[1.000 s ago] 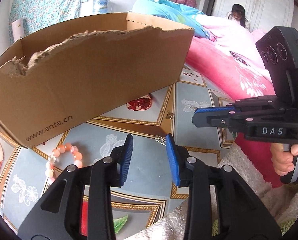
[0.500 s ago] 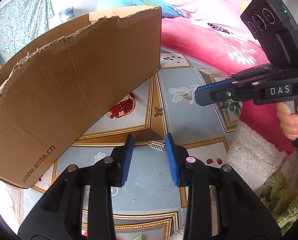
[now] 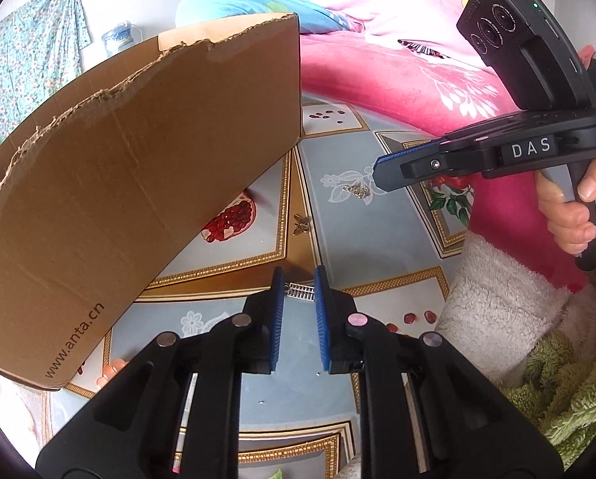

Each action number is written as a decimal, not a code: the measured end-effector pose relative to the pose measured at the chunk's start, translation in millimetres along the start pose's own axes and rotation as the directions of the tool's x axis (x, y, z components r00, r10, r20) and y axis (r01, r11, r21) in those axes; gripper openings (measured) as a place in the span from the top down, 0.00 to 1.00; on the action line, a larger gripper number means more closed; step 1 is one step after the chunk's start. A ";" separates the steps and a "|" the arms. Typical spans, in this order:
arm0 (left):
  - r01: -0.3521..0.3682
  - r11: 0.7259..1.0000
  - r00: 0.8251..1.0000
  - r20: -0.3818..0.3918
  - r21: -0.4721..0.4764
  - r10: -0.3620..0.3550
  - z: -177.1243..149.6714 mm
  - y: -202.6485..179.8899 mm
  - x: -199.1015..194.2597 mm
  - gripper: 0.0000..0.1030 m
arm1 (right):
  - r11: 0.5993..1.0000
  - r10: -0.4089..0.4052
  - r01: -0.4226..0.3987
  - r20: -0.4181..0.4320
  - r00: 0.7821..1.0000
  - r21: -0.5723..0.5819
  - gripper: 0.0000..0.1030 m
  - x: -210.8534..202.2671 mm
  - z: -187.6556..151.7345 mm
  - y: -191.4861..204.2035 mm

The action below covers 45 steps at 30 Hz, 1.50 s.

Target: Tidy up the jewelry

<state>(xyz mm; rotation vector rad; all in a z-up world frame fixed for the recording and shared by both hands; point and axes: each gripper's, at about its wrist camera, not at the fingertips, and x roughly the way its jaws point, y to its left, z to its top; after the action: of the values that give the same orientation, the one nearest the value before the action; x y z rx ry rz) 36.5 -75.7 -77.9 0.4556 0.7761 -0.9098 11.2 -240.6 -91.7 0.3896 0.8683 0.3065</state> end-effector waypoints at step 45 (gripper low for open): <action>-0.037 0.963 0.981 0.175 -0.266 0.086 -4.0 17.9 -59.3 0.86 | 0.963 -0.095 0.107 0.057 0.994 -0.249 1.00 -15.4 22.4 40.9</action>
<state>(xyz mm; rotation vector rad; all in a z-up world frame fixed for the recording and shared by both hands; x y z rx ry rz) 27.5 -32.1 -34.7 0.1587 0.6955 -0.7661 15.3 -215.3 -49.8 0.1148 0.7912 0.3083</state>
